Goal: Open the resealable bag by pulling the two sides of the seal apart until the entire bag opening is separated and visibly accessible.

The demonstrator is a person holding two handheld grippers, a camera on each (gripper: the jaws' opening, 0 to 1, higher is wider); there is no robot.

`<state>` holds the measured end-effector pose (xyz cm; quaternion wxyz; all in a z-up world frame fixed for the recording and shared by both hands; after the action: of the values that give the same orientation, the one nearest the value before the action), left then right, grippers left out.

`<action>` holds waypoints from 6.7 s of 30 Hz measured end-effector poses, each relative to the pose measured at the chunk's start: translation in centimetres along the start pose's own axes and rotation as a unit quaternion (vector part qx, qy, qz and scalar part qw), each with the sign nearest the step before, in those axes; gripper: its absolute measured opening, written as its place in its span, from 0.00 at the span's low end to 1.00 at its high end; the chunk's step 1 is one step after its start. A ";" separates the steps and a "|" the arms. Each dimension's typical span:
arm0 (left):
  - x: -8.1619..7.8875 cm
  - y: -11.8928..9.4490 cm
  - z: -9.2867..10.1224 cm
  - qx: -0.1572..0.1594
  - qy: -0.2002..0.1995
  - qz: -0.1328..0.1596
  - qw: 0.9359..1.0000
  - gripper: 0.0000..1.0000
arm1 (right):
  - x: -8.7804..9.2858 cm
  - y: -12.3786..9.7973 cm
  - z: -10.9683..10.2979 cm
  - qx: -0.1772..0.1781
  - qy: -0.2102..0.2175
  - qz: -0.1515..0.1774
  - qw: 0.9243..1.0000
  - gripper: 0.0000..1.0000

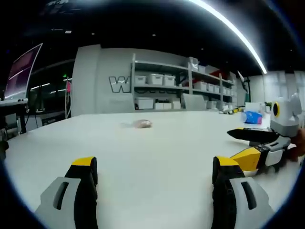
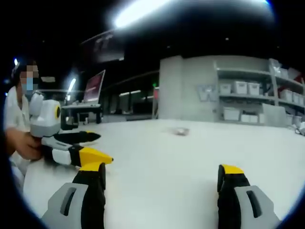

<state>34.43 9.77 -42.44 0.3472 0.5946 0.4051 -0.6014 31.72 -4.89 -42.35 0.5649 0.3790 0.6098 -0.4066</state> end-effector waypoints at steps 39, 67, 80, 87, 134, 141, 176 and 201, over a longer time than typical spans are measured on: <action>-0.1 0.2 0.0 0.012 0.001 0.002 1.000 0.95 | 0.7 0.6 0.2 0.017 0.003 -0.037 0.999 1.00; -0.6 -1.3 1.3 0.067 0.000 0.043 0.997 0.96 | 0.2 0.1 0.2 0.018 0.002 -0.002 1.000 1.00; -0.6 -0.6 1.1 0.066 0.001 0.038 0.997 0.97 | 0.0 0.1 0.4 0.015 0.002 0.010 1.000 0.99; -0.3 -0.5 1.3 0.078 0.004 0.016 0.997 0.96 | -0.3 -0.1 1.1 0.008 0.002 0.026 1.000 0.99; 0.3 -1.6 4.8 0.143 0.014 -0.025 0.989 1.00 | 0.0 1.0 0.0 0.034 0.004 0.022 0.999 0.85; -0.2 -1.2 4.6 0.120 0.008 0.005 0.993 1.00 | 0.0 1.2 0.6 0.051 0.005 0.018 0.999 0.81; 0.0 -1.5 4.8 0.124 0.007 0.022 0.992 1.00 | -0.2 0.2 -0.7 0.036 0.000 0.028 0.999 0.59; 0.2 0.4 3.1 0.139 0.007 0.011 0.990 0.99 | -3.3 -0.5 2.4 0.155 -0.027 0.202 0.967 0.98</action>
<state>33.43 6.81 -42.78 0.2645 0.6458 0.3133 -0.6440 32.38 -7.34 -39.15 0.5858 0.5661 0.4347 -0.3838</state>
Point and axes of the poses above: the point that each gripper's makers call its tool centre point, and the gripper's own axes: y roughly forward along the fingers, z roughly to its right, x roughly out of its underside, the point moved 1 cm from there along -y, roughly backward along the fingers, and after that the axes turned 3 degrees about y, right-handed, at the moved point
